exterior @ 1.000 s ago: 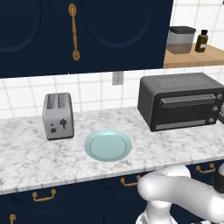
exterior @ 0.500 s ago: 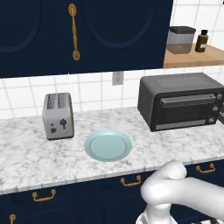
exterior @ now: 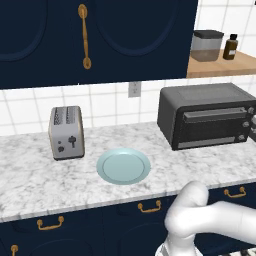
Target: Pick up the kebab skewer and baguette bread, and place them inside the toaster oven. Close the toaster oven door and start by setting the timer.
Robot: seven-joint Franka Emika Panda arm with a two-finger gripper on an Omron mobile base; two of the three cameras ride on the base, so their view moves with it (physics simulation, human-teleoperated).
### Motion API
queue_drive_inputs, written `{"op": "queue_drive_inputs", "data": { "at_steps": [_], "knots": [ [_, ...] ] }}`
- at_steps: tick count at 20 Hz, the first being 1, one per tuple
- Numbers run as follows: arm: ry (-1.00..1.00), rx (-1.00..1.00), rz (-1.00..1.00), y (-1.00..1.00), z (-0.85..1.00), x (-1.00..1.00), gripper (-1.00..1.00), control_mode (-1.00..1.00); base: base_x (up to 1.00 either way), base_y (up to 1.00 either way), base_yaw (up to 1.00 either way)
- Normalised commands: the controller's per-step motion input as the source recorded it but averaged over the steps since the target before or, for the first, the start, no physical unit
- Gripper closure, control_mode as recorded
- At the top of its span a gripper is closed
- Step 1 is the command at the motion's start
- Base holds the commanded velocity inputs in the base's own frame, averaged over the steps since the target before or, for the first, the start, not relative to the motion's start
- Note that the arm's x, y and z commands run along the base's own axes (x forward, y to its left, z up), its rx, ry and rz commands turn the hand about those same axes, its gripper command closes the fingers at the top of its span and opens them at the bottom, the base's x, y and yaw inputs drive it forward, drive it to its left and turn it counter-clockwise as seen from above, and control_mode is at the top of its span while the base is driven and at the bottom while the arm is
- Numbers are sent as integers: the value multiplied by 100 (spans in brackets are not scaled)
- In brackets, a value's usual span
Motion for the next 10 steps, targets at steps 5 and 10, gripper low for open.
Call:
{"op": "queue_drive_inputs", "data": {
  "at_steps": [5, 10],
  "knots": [
    [0, 0, 0, -19, 0, 28, -100, -100, 0, 0, 0],
    [0, 0, 0, -8, 0, 24, -100, -100, 0, 0, 0]
  ]
}}
